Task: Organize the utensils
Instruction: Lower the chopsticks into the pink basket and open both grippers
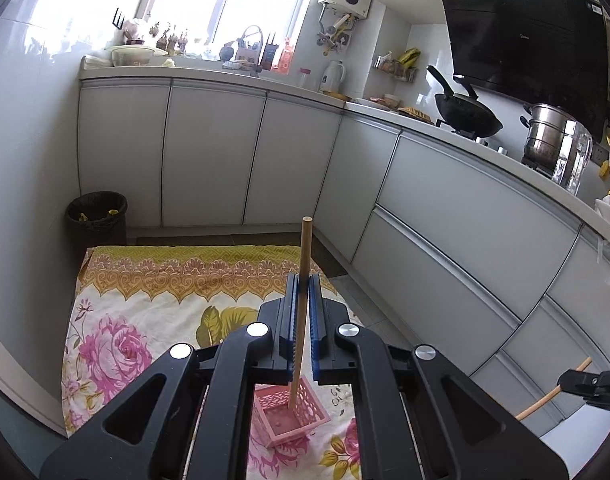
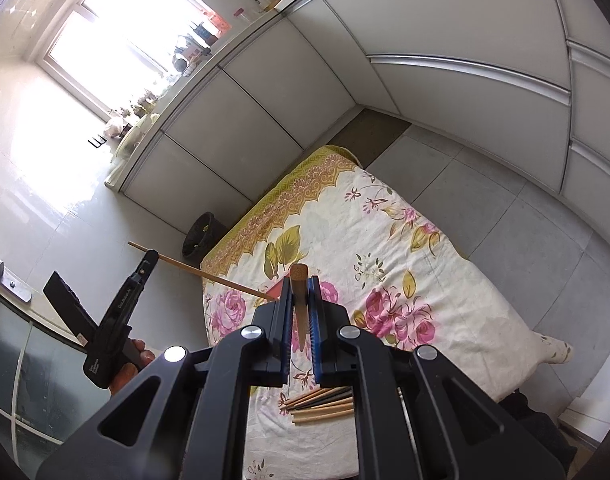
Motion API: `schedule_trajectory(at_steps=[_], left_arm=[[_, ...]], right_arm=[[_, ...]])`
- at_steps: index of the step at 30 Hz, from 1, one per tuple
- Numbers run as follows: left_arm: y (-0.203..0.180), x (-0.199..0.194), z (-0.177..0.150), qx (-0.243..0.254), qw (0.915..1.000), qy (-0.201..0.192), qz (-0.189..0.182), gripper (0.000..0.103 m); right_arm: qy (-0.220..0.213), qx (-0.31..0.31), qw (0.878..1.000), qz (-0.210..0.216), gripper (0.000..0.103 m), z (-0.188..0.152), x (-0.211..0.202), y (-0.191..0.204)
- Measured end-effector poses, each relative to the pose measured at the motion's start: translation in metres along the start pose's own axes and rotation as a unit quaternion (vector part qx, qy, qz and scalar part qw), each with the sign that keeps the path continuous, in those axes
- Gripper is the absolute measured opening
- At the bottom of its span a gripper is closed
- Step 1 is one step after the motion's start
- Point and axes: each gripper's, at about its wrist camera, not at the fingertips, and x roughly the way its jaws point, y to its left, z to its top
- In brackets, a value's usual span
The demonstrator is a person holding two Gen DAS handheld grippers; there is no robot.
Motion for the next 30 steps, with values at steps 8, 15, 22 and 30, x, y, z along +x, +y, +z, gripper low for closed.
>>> schedule_trajectory(at_steps=[8,15,22,30], left_arm=[[-0.007,0.002,-0.009,0.009,0.9997,0.023,-0.003,0.013],[-0.005,-0.034,0.014,-0.021,0.9996,-0.007,0.014,0.025],[0.007,-0.050,0.024,-0.035,0.9973,-0.014,0.062,0.028],[0.011,-0.051,0.021,-0.034,0.9970,-0.009,0.069,0.031]], right_arm=[[-0.024,-0.063,0.998,0.005,0.008,0.030,0.027,0.048],[-0.048,-0.126,0.991,0.003,0.008,0.041,0.053,0.091],[-0.056,-0.188,0.980,-0.021,0.008,0.037,0.087,0.120],[-0.036,-0.222,0.974,-0.025,0.011,0.026,0.119,0.130]])
